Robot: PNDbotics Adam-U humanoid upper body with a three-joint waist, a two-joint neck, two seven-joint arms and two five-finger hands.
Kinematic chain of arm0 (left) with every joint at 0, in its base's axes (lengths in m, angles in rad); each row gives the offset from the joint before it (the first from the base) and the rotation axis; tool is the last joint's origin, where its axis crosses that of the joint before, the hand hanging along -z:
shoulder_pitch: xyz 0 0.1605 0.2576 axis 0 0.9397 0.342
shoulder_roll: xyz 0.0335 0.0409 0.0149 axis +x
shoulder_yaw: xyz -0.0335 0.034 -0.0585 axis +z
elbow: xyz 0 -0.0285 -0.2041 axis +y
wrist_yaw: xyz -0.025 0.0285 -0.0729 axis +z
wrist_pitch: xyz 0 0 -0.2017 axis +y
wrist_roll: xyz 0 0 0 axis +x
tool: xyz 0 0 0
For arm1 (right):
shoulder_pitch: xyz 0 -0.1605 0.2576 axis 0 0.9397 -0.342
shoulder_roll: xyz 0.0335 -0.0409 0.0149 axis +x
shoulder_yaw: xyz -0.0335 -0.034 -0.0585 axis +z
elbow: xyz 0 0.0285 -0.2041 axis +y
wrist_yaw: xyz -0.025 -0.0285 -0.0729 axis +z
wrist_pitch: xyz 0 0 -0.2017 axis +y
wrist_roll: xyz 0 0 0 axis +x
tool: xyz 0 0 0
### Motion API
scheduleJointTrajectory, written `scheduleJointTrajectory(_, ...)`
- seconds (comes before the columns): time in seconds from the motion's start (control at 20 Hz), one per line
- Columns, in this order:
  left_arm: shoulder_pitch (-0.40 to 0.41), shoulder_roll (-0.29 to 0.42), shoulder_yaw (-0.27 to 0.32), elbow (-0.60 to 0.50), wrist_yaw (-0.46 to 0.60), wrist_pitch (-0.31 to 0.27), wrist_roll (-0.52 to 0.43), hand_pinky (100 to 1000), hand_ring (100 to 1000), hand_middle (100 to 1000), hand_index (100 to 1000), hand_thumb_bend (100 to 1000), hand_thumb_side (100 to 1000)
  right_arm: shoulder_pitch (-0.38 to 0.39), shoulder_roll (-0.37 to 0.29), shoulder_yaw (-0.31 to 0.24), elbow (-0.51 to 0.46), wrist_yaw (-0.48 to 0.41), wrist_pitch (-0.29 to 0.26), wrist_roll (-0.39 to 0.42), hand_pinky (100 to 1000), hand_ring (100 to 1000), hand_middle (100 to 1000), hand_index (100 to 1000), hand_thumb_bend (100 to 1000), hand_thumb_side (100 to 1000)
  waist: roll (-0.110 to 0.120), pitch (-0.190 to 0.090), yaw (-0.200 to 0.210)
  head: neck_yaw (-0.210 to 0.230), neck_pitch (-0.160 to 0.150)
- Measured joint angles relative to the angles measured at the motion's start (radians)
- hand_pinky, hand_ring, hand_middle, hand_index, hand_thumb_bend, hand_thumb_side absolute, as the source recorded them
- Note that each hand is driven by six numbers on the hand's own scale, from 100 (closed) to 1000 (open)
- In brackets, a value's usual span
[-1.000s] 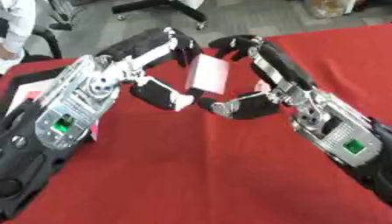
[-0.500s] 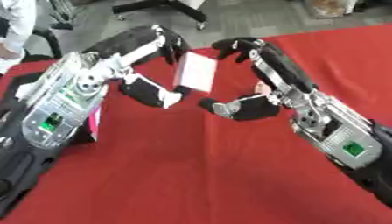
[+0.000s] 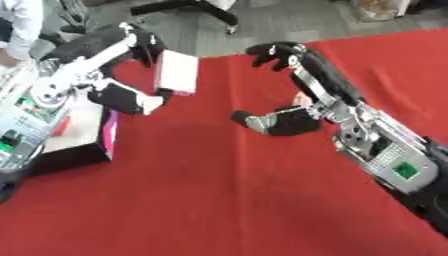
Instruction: Pick up the objects with one hand, pass them to the other hand, and then place them into the box on the other side of the table.
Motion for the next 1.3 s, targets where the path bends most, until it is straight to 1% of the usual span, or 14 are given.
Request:
scheduleJointTrajectory(0.2, 0.035, 0.053, 0.032, 0.02, -0.002, 0.006, 0.025, 753, 627, 465, 436, 208, 100, 0.006, -0.006, -0.002, 0.0, 0.0, -0.003, 0.001, 722, 791, 664, 828, 558, 320, 0.0, 0.0, 0.002, 0.007, 0.0)
scheduleJointTrajectory(0.5, 0.1, 0.101, 0.108, 0.08, -0.017, 0.023, 0.076, 754, 627, 465, 436, 179, 100, 0.008, -0.007, -0.005, 0.0, 0.003, -0.006, 0.004, 724, 789, 661, 824, 557, 313, 0.0, 0.0, 0.003, 0.024, 0.0)
scheduleJointTrajectory(0.8, 0.136, 0.112, 0.161, 0.154, -0.033, 0.034, 0.113, 754, 627, 465, 437, 187, 100, 0.008, -0.007, -0.006, 0.0, 0.011, -0.014, 0.011, 725, 787, 659, 821, 562, 311, 0.0, 0.0, 0.003, 0.049, 0.0)
scheduleJointTrajectory(0.9, 0.144, 0.119, 0.172, 0.177, -0.041, 0.034, 0.123, 755, 627, 466, 438, 194, 100, 0.01, -0.008, -0.006, 0.0, 0.014, -0.015, 0.011, 725, 786, 657, 820, 561, 311, 0.0, 0.0, 0.002, 0.062, 0.0)
scheduleJointTrajectory(1.15, 0.154, 0.126, 0.193, 0.241, -0.059, 0.032, 0.143, 757, 629, 470, 445, 179, 100, 0.016, -0.014, -0.01, 0.0, 0.016, -0.015, 0.01, 724, 786, 657, 821, 561, 310, 0.0, 0.002, 0.0, 0.098, 0.0)
scheduleJointTrajectory(1.3, 0.157, 0.126, 0.202, 0.288, -0.064, 0.029, 0.153, 759, 633, 477, 469, 165, 100, 0.016, -0.015, -0.012, 0.0, 0.016, -0.017, 0.008, 725, 786, 657, 820, 562, 308, -0.001, 0.003, -0.003, 0.112, 0.0)
